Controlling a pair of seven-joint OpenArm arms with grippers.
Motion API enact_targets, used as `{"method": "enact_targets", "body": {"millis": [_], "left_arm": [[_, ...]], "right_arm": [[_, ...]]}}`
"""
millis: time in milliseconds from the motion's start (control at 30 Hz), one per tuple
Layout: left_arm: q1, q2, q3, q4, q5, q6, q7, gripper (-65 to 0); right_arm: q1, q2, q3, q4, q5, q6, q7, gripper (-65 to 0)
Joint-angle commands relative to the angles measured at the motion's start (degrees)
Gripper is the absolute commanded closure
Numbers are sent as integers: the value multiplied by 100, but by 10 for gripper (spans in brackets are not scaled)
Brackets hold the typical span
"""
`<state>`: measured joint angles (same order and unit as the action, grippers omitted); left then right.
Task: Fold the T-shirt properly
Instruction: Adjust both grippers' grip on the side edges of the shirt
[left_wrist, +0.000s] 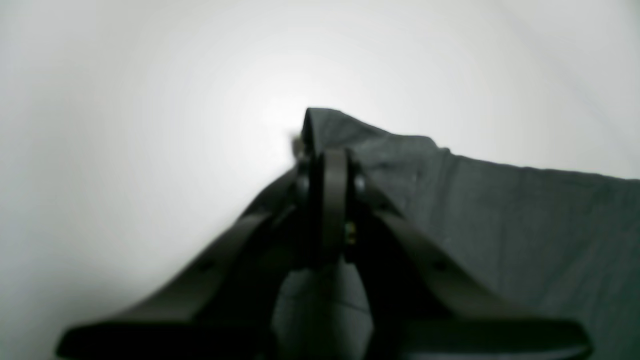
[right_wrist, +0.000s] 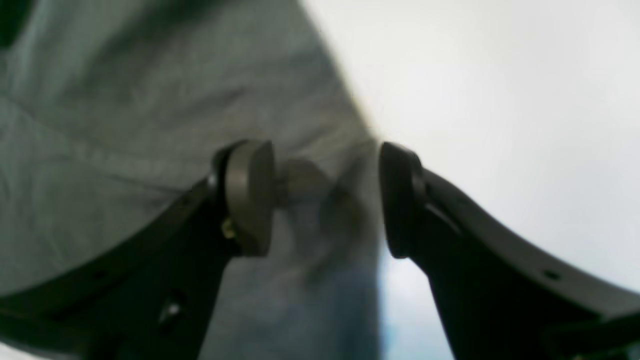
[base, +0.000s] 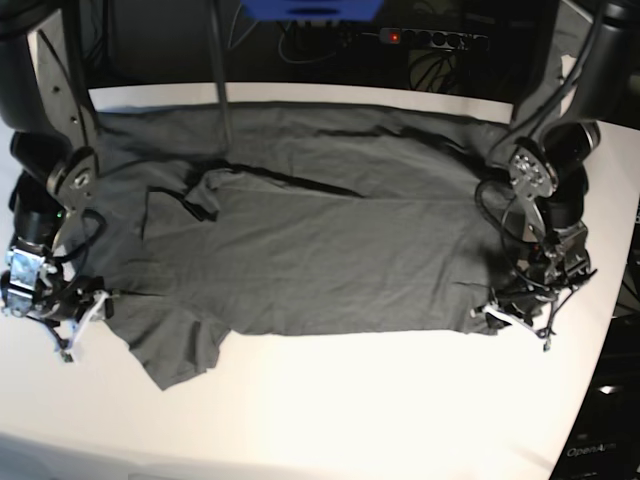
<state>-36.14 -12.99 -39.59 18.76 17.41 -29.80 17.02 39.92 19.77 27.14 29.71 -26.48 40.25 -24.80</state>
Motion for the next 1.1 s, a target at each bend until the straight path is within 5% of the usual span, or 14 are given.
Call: {"method": "enact_targets", "body": {"millis": [0,333,633,1067], "left_arm": [[374,117,34,-167,769,286,1345,-26],[471,117,34,-167,769,286,1345,-26],[471,91,34,-167,769,286,1345,-26],[471,73,34,-158,769,286,1345,-26]], "right_arm": [[258,129,-10,92,41,-25,110,-335],[434,216,-116,75,85,-25,137,-335],[566,454,-116,-1262,296,-25,1086,-335],[496,551,-116,-1288,296,-25,1350,-335]]}}
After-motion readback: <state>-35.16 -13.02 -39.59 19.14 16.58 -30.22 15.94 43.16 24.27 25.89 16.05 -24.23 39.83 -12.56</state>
